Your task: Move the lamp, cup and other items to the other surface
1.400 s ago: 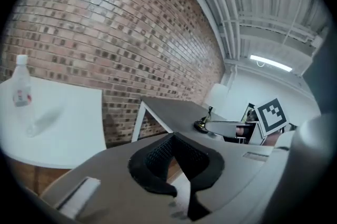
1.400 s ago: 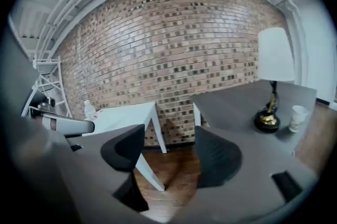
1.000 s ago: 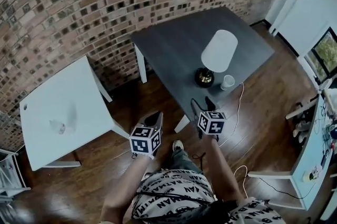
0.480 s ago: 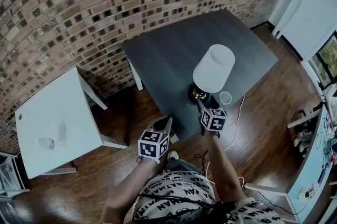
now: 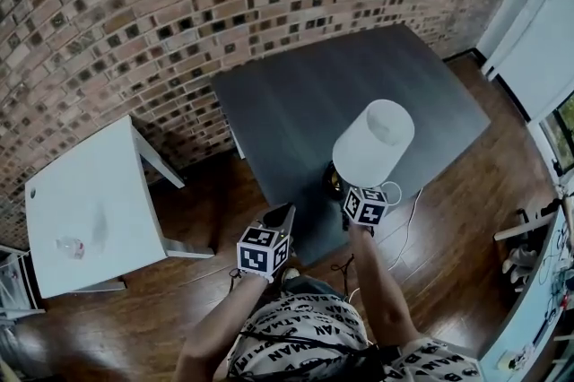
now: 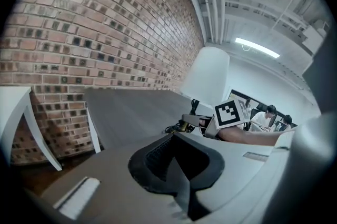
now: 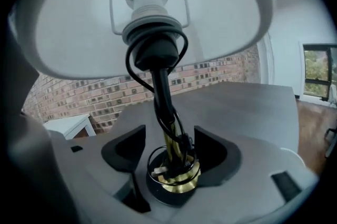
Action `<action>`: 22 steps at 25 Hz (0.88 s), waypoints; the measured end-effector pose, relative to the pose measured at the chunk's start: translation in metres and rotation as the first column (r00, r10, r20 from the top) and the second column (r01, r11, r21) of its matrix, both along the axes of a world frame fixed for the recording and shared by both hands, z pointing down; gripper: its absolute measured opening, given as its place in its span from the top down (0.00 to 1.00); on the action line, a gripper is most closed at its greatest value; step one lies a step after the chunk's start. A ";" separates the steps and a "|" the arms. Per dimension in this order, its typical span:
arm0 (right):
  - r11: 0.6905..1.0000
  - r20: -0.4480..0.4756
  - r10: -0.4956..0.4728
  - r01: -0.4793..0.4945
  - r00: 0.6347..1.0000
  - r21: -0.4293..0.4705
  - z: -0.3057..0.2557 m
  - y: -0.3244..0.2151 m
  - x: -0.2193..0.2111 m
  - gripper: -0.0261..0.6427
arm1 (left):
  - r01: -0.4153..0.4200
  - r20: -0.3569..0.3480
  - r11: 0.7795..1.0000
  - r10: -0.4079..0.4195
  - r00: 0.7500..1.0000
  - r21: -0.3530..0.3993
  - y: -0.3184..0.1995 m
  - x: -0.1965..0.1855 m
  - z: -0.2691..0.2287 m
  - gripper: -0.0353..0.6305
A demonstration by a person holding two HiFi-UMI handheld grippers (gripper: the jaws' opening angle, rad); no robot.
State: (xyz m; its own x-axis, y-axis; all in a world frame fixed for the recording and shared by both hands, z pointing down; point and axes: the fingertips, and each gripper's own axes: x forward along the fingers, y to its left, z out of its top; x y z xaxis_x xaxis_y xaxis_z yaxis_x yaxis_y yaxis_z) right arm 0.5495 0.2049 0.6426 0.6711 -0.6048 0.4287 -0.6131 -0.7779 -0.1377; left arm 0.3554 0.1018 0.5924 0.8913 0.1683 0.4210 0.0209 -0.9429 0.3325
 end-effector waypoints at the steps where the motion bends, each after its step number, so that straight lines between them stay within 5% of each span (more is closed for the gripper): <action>1: 1.000 -0.012 -0.005 0.005 1.000 0.006 0.000 -0.002 0.001 0.55 | 0.001 0.004 1.000 -0.001 1.000 -0.002 -0.001 0.003 0.003 0.95; 6: 1.000 -0.084 -0.020 0.019 0.996 -0.011 -0.005 -0.002 0.008 0.75 | 0.006 0.016 1.000 -0.006 1.000 -0.007 -0.006 0.013 0.011 0.95; 14: 0.995 -0.153 -0.070 0.058 0.986 -0.084 -0.014 -0.010 0.006 0.79 | 0.039 0.014 0.999 -0.039 0.999 -0.011 -0.018 0.006 0.009 0.95; 22: 0.981 -0.145 -0.188 0.178 0.971 -0.075 -0.035 -0.056 -0.054 0.79 | 0.159 0.027 0.987 -0.159 0.987 -0.019 -0.057 -0.053 -0.001 0.95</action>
